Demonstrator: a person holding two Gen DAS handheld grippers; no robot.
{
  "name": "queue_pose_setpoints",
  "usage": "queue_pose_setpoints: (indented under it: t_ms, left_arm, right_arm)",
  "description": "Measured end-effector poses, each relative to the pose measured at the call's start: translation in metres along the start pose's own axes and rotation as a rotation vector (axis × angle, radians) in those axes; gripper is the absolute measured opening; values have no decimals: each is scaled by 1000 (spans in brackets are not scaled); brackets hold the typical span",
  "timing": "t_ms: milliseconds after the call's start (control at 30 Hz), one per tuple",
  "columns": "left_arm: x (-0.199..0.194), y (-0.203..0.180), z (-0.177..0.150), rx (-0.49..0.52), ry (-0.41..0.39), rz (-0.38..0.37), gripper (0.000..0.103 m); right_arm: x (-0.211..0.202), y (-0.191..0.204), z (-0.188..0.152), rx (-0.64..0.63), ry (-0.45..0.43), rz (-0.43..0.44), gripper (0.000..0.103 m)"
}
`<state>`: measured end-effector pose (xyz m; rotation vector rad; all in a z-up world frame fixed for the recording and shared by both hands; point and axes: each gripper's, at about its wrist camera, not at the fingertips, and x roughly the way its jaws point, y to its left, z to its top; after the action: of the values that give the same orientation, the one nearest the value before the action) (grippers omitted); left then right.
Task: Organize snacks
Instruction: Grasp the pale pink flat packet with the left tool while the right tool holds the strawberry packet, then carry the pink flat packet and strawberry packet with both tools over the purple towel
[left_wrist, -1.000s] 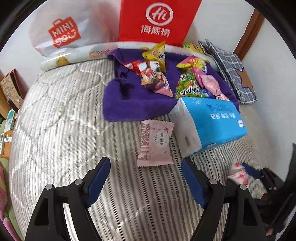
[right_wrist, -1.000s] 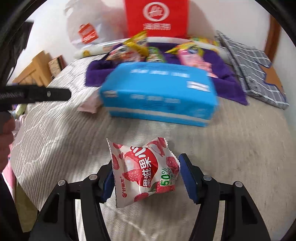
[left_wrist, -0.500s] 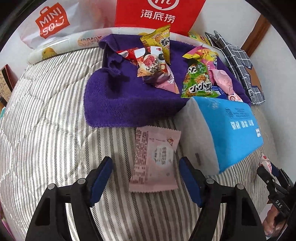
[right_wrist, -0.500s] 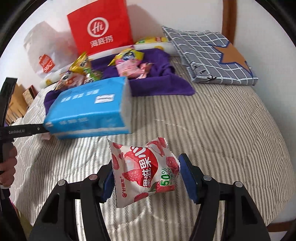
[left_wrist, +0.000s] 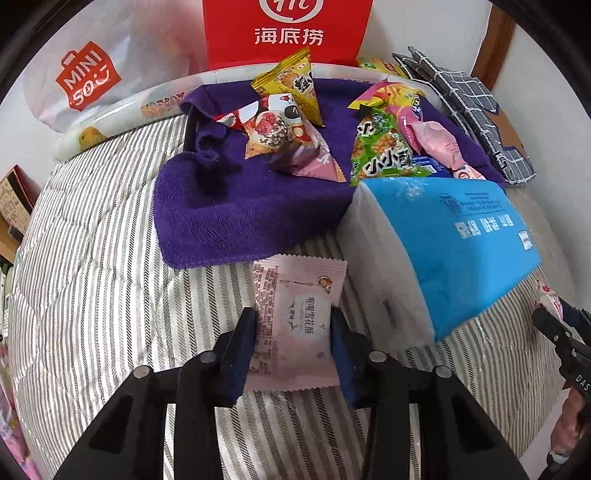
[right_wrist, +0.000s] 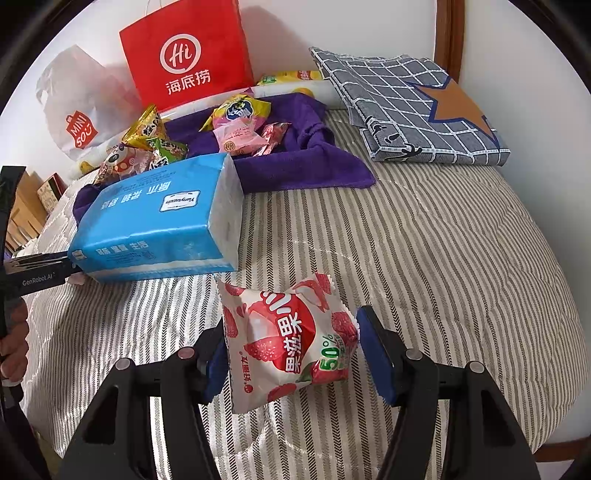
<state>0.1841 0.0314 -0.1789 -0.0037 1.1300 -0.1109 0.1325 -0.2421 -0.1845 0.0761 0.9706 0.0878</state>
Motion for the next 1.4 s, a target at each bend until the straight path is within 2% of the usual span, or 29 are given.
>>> queue_pose_setpoints:
  t_ms: [333, 667, 833, 1400]
  left_arm:
    - [-34, -2, -25, -29, -11, -35, 35]
    - [-91, -22, -43, -25, -89, -81, 35]
    - [-112, -34, -47, -2, -122, -80, 35]
    - [-149, -41, -50, -5, -176, -109, 35]
  right_arm:
    - [-36, 7, -4, -6, -51, 4, 63]
    - [-81, 24, -7, -26, -109, 12, 63]
    - [-98, 27, -8, -18, -126, 38, 63]
    - [-130, 23, -3, 6, -188, 64, 63]
